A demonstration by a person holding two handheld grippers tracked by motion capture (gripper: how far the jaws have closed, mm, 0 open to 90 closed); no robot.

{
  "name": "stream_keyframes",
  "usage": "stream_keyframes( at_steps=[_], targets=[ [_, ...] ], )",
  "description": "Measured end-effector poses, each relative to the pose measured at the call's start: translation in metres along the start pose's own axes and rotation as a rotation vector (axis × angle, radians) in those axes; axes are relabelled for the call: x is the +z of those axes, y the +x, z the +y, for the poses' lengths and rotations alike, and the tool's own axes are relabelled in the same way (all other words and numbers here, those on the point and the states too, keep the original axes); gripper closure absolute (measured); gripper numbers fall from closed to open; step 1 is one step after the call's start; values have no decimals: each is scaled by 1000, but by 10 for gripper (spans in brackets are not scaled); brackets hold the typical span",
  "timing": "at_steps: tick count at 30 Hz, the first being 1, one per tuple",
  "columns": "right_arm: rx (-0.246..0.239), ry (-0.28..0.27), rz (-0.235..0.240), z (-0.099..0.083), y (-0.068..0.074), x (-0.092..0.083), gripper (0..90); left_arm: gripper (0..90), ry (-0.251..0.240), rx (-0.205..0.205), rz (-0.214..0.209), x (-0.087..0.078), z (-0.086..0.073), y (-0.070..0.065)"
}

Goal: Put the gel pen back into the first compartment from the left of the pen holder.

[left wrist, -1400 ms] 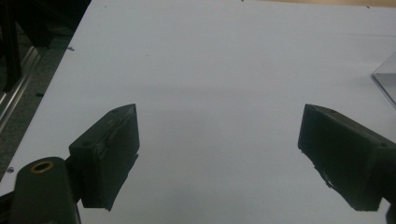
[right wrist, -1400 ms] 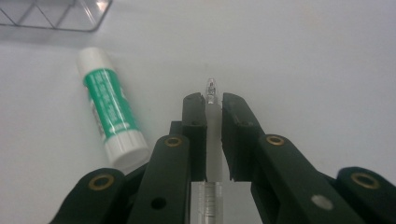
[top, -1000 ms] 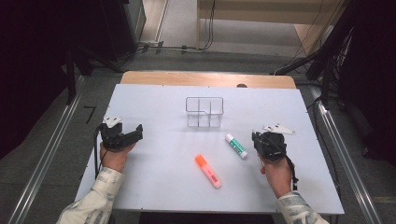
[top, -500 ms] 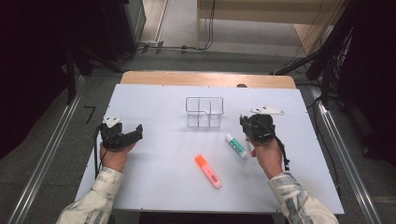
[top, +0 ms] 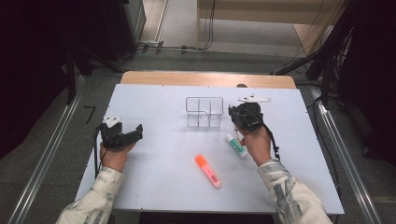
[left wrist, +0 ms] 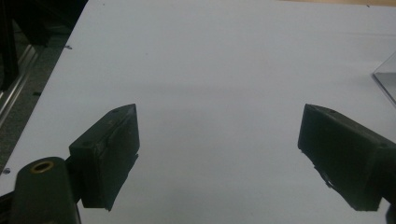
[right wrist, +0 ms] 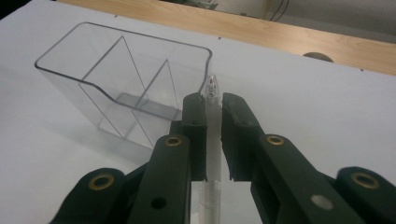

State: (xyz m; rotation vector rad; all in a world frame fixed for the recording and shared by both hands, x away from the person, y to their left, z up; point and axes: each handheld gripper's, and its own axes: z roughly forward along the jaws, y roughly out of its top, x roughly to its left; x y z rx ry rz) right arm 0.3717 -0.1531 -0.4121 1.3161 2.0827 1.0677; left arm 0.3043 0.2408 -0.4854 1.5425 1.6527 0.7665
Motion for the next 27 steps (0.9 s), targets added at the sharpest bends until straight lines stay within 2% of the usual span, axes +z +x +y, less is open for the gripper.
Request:
stream_keyframes(
  at_steps=[15,27],
  targets=[
    [-36,-44,43,31,23,3,785,130,-1,0,-1,0,0,1],
    [-46,-31,87,63,45,25,785,130,-1,-2,-1,1,0,1]
  ],
)
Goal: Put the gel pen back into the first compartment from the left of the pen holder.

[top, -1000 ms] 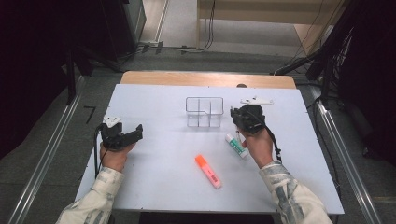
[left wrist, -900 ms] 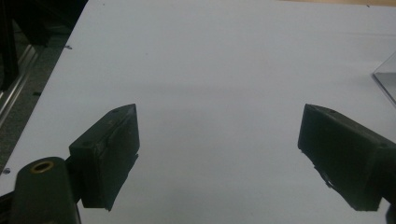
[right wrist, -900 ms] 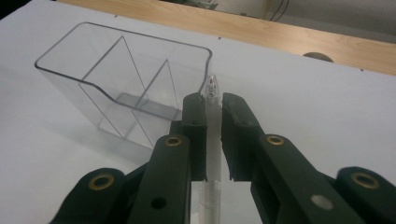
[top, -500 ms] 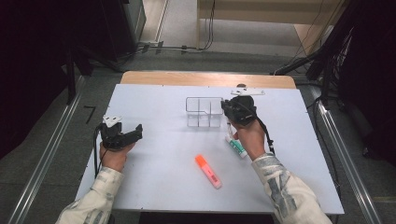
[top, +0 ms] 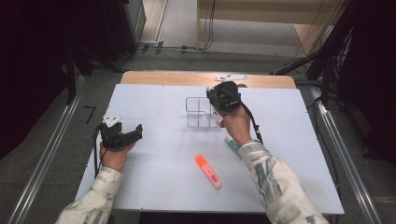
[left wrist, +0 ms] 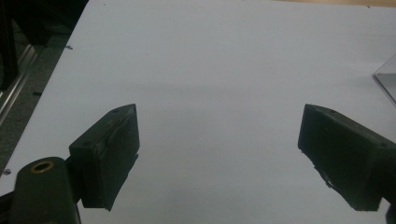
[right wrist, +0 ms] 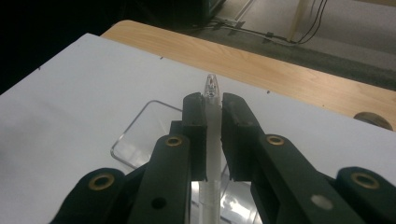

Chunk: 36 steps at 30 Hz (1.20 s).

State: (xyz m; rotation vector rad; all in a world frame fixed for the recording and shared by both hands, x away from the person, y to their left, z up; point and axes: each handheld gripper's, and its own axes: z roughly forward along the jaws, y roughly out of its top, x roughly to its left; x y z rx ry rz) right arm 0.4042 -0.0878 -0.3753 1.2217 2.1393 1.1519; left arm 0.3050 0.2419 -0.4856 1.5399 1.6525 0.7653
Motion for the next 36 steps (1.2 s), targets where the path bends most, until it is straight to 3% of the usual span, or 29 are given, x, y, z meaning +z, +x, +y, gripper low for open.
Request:
stream_keyframes(
  at_steps=[20,29,36],
  targets=[
    [16,5,47,43,17,36,784,130,5,5,0,1,0,1],
    [18,-11,66,65,24,41,784,130,4,5,-2,1,0,1],
    [23,-14,66,71,30,49,784,130,0,2,-2,0,0,2]
  ],
)
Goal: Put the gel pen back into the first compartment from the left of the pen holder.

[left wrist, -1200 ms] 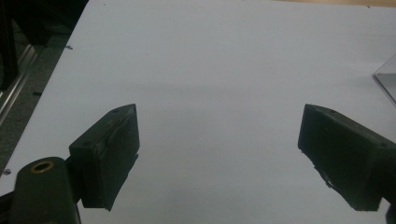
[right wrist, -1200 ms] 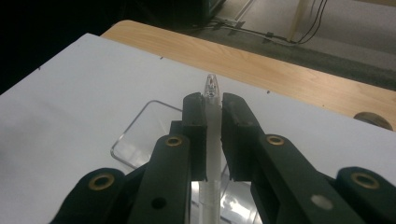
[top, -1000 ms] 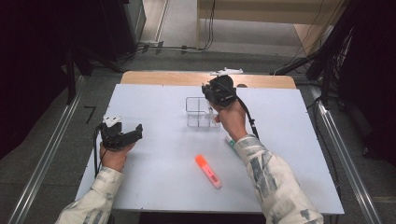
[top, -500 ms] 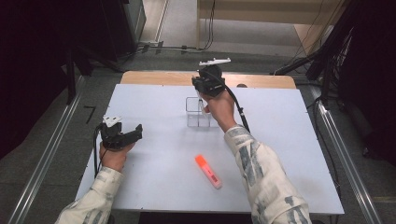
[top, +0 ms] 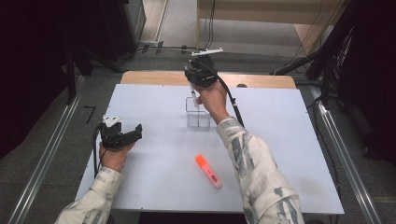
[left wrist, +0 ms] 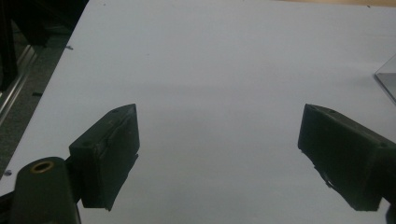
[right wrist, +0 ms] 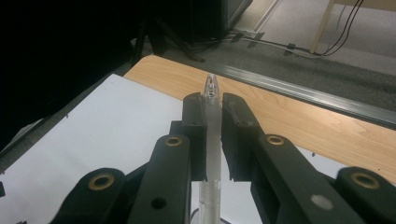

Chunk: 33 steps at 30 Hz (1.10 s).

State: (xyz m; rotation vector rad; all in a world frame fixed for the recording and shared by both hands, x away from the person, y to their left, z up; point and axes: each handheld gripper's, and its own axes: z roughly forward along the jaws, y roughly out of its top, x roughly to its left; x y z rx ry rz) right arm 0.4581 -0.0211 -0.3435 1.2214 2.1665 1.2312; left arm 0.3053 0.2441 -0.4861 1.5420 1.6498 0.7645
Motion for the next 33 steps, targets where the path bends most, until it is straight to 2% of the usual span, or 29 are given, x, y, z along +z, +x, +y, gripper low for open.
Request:
stream_keyframes(
  at_steps=[5,21,33],
  targets=[
    [7,0,4,0,1,6,784,130,-1,-2,0,0,0,0],
    [-12,28,8,-11,-1,14,783,130,3,0,1,1,-1,1],
    [-12,7,23,-17,-3,2,783,130,5,2,2,1,-1,1]
  ],
)
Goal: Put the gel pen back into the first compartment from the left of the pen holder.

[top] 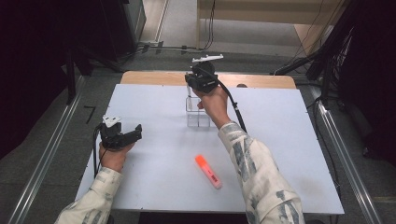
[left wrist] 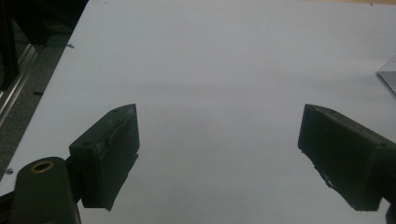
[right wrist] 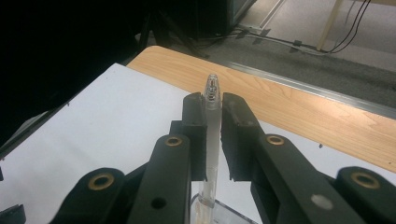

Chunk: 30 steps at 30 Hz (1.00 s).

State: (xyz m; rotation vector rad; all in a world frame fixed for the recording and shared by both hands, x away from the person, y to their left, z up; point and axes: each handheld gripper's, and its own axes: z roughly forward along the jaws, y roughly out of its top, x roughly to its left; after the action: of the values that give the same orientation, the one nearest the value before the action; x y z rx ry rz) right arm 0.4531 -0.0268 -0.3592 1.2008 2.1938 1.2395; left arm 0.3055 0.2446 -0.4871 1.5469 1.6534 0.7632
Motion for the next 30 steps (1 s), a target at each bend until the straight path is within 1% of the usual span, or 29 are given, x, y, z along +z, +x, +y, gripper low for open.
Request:
stream_keyframes(
  at_steps=[9,14,17,21,25,30],
  targets=[
    [-11,-1,1,-5,-3,-12,784,130,0,-1,2,0,0,0],
    [-19,-1,23,-12,-2,-21,784,130,3,4,3,0,0,-1],
    [-23,-3,28,-16,-2,-25,784,130,3,4,4,1,0,-1],
    [-25,18,30,-23,-3,-24,784,130,4,7,4,1,-1,-1],
    [-27,46,26,-33,-5,-18,784,130,8,7,2,1,-1,-1],
    [-23,63,25,-42,-6,-11,783,130,9,7,3,2,-1,-2]
  ],
)
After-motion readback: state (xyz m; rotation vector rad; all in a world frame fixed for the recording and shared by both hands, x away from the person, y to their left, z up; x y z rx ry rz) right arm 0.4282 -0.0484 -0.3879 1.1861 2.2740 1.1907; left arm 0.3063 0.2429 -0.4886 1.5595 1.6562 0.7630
